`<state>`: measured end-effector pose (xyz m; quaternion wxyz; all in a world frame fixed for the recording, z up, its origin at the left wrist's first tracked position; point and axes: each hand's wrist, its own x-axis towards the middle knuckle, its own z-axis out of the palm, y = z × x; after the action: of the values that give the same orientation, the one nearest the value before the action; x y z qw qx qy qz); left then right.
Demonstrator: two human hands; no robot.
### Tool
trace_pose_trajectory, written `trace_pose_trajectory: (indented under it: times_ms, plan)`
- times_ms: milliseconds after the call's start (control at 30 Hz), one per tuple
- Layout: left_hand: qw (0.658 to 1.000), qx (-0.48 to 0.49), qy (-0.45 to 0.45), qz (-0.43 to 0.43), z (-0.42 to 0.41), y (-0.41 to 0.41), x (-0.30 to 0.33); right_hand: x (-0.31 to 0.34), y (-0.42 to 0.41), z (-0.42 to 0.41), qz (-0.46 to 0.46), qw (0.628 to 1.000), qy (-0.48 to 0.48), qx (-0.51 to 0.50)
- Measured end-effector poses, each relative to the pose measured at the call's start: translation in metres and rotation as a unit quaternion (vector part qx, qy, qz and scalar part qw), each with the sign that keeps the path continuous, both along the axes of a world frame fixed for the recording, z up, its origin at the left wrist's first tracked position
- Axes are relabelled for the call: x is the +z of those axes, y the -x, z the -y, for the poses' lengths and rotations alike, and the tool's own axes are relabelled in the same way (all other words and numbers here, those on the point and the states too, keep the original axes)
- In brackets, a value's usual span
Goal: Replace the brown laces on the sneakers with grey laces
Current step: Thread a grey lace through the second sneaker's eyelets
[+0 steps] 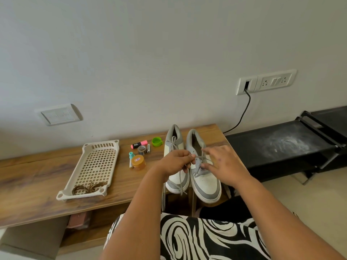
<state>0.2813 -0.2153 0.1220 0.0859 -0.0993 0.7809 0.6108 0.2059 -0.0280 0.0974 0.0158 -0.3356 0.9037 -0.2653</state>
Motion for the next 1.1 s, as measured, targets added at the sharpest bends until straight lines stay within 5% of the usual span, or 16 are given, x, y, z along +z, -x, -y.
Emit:
trace_pose_trajectory:
  times_ms: [167, 267, 400, 567, 700, 800, 867, 933, 1100]
  plan:
    - [1.000, 0.001, -0.019, -0.013, 0.001, 0.002, 0.007, -0.010, 0.011, 0.008, -0.028, 0.999, 0.041, -0.008]
    - [0.996, 0.021, -0.085, -0.029, 0.016, -0.005, 0.012, -0.008, 0.023, -0.008, 0.065, 0.994, -0.046, -0.075]
    - [0.981, 0.056, -0.173, -0.066, 0.025, -0.002, 0.008, -0.011, 0.029, -0.009, 0.247, 0.965, -0.077, -0.036]
    - [0.885, 0.089, -0.445, -0.103, 0.008, 0.015, 0.008, -0.021, 0.028, 0.014, 0.293, 0.948, -0.121, 0.007]
    - [0.845, 0.129, -0.510, -0.099, -0.002, 0.022, 0.013, -0.025, 0.036, 0.015, 0.319, 0.939, -0.132, 0.014]
    - [0.897, 0.162, -0.403, -0.087, -0.002, 0.024, 0.010, -0.022, 0.044, 0.006, 0.370, 0.918, -0.137, 0.044]
    - [0.976, 0.163, -0.124, -0.072, -0.001, 0.027, -0.001, -0.021, 0.050, 0.002, 0.462, 0.884, -0.049, 0.039]
    - [0.983, 0.133, 0.108, -0.064, -0.002, 0.031, -0.016, -0.025, 0.059, 0.005, 0.459, 0.887, 0.058, -0.010]
    - [0.972, 0.128, 0.189, -0.063, -0.011, 0.043, -0.034, -0.039, 0.069, 0.029, 0.252, 0.955, 0.075, -0.134]
